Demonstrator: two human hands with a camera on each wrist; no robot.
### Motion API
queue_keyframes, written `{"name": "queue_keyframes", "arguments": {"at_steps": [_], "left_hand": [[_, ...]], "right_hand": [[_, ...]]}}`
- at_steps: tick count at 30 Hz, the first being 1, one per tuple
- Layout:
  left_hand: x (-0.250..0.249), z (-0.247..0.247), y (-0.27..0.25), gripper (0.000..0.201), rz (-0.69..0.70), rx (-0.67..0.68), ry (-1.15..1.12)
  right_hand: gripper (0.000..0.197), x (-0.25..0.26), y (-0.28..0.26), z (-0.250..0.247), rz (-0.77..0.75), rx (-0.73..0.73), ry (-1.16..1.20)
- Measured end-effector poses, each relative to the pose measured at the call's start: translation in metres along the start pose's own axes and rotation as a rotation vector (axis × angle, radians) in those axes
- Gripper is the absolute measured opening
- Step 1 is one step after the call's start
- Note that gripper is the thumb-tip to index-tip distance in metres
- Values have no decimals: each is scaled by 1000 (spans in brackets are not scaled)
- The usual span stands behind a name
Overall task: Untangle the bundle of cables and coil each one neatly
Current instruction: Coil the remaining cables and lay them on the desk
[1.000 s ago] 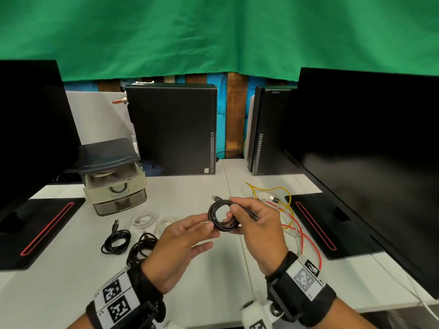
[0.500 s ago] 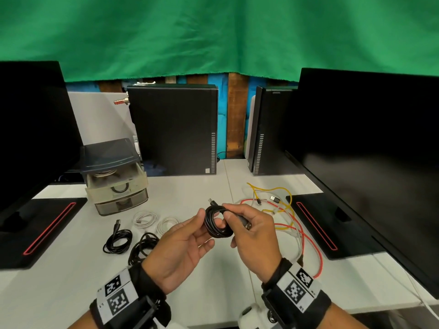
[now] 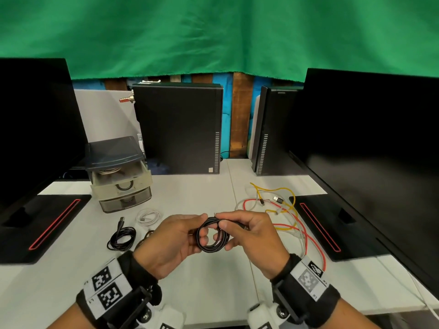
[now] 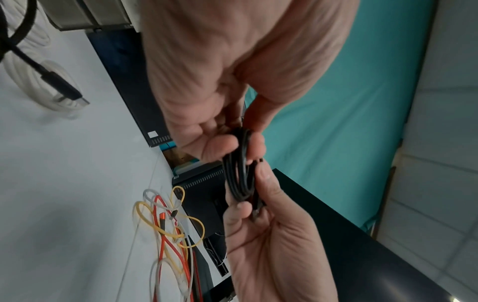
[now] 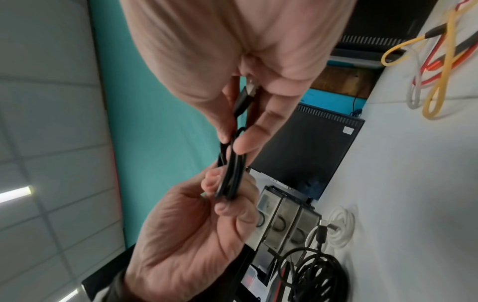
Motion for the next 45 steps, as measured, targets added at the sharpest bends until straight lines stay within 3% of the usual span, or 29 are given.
{"name": "queue_keyframes", "arguments": {"at_steps": [3, 6, 9, 14, 23, 28, 32, 38, 40, 45], "left_hand": [[0, 5, -3, 16, 4, -21, 42], [2, 10, -8, 27, 7, 46, 82], [4, 15, -11, 35, 135, 36, 181], [1, 14, -10, 25, 316, -62, 218], [4, 14, -10, 18, 276, 26, 167], [1, 11, -6, 28, 264, 103, 7], [2, 11, -6, 23, 225, 150, -39], [1, 4, -5, 28, 165, 135, -17], [0, 1, -5, 27, 133, 143, -32], [4, 0, -6, 12, 53, 190, -49]], "right_hand": [[21, 0, -1, 1, -50, -12, -45], [22, 4, -6, 7, -129, 18, -174], [24, 8, -8, 12, -173, 53, -237], [23, 8, -2, 2, -130, -1, -181], [4, 8, -3, 2, 114, 173, 41], [5, 10, -2, 2, 65, 124, 79], [6, 11, 1, -4, 28, 99, 14], [10, 6, 4, -9, 73, 205, 45], [10, 9, 5, -13, 43, 248, -53], [12, 19, 5, -28, -244, 244, -750]]}}
Point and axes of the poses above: each hand's wrist, its own y-axis towards the middle knuckle, its own z-axis out of the palm, x = y × z, the point moved 3 cm from there along y, towards the middle knuckle, and after that the axes turned 1 degree about -y, right-handed, at the moved point
